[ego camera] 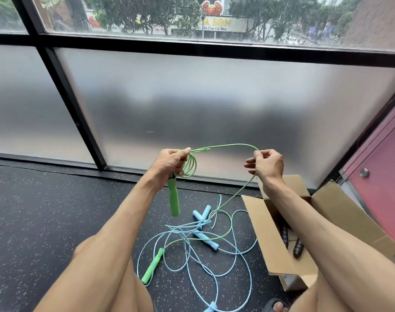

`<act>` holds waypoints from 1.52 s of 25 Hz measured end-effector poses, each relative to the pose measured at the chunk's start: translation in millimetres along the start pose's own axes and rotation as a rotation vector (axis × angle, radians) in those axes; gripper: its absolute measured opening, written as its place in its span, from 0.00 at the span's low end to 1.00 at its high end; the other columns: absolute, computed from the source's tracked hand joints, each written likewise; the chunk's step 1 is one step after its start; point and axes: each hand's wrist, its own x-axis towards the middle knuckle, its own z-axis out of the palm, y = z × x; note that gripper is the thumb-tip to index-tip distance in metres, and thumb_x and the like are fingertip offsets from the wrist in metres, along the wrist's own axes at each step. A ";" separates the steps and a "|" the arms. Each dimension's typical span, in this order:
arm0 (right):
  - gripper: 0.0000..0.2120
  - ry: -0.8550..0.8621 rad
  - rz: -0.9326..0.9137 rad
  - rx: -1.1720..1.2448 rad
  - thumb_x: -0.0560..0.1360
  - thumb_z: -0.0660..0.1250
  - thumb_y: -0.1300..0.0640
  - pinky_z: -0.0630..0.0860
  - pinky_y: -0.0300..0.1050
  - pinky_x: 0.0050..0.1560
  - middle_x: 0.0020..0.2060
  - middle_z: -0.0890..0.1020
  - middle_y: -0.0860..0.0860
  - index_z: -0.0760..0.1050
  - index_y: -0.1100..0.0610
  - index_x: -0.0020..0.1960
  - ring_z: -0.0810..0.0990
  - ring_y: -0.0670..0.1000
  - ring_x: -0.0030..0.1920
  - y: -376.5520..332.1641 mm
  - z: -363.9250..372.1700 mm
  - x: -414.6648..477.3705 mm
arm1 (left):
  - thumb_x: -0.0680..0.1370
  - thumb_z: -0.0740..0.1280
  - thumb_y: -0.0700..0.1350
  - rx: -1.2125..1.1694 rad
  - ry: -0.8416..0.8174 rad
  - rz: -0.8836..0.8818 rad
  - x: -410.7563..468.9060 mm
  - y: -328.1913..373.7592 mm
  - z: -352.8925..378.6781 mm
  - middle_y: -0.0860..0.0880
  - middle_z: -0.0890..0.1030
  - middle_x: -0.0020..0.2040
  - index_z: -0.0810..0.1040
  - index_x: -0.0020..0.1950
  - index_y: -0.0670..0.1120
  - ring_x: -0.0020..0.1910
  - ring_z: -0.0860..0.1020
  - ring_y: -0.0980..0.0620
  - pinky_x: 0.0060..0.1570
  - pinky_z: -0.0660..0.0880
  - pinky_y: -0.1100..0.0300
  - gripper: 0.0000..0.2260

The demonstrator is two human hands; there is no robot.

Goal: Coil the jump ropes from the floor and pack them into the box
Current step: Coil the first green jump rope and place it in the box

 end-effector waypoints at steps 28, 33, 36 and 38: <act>0.13 -0.637 0.134 -0.080 0.78 0.69 0.52 0.77 0.41 0.29 0.44 0.81 0.57 0.73 0.61 0.55 0.82 0.53 0.31 -3.2 29.5 -50.0 | 0.82 0.64 0.45 0.144 -0.229 -0.155 -7.1 -2.3 7.5 0.52 0.58 0.25 0.68 0.33 0.47 0.24 0.55 0.54 0.27 0.55 0.60 0.17; 0.05 -0.616 0.123 -0.106 0.79 0.67 0.63 0.81 0.54 0.41 0.42 0.79 0.56 0.71 0.60 0.51 0.83 0.53 0.32 1.7 31.7 -50.0 | 0.83 0.63 0.47 0.219 -0.297 -0.221 -8.6 -3.2 8.1 0.52 0.58 0.24 0.68 0.33 0.46 0.24 0.56 0.53 0.28 0.56 0.60 0.18; 0.02 -0.479 0.077 -0.007 0.80 0.62 0.66 0.79 0.52 0.38 0.46 0.80 0.58 0.69 0.62 0.52 0.85 0.56 0.34 -4.0 30.9 -44.4 | 0.83 0.61 0.49 0.254 -0.418 -0.295 -12.1 -1.8 6.9 0.52 0.58 0.25 0.69 0.33 0.46 0.25 0.56 0.53 0.29 0.56 0.59 0.19; 0.03 -0.367 0.075 0.066 0.81 0.61 0.65 0.82 0.55 0.37 0.48 0.78 0.60 0.70 0.65 0.54 0.84 0.58 0.31 -5.9 30.2 -42.6 | 0.84 0.59 0.51 0.207 -0.502 -0.335 -14.1 -0.7 6.3 0.52 0.57 0.25 0.69 0.32 0.46 0.25 0.55 0.54 0.28 0.56 0.60 0.20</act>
